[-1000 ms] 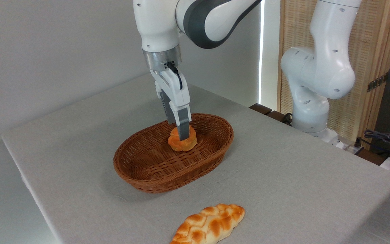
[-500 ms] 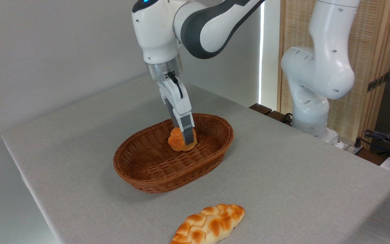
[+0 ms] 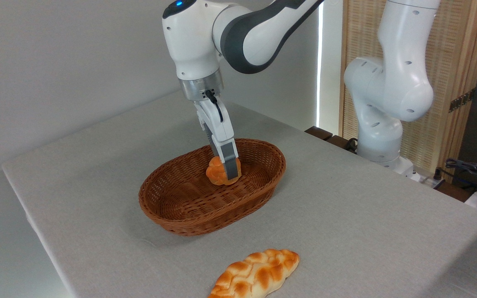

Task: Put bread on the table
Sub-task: 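Close the gripper fingers around the round bun inside the basket, then lift the bun out of the basket and carry it past the rim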

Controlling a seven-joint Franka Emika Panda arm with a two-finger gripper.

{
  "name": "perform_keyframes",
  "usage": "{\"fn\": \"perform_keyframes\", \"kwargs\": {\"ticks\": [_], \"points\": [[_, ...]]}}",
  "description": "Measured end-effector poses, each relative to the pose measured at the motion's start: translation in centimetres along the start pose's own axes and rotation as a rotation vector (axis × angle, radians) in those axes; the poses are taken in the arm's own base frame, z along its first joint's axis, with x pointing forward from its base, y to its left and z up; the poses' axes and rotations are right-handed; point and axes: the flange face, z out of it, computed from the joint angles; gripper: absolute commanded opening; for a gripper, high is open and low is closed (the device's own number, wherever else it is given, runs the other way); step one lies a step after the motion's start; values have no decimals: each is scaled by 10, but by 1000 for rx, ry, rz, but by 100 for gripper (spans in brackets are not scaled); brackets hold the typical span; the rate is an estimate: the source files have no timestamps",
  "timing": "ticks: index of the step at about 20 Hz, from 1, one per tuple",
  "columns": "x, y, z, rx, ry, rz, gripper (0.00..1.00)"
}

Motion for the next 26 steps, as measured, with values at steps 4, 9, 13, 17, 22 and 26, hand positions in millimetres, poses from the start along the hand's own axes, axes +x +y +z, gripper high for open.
{"fn": "perform_keyframes", "kwargs": {"ticks": [4, 9, 13, 17, 22, 26], "points": [[1, 1, 5, -6, -6, 6, 45], [4, 4, 9, -11, -13, 14, 9], [4, 4, 9, -7, -9, 14, 9], [6, -1, -4, 20, 15, 12, 9], [4, -17, -38, 68, 67, -13, 10], [-6, -32, -60, 80, 92, -47, 10]]}}
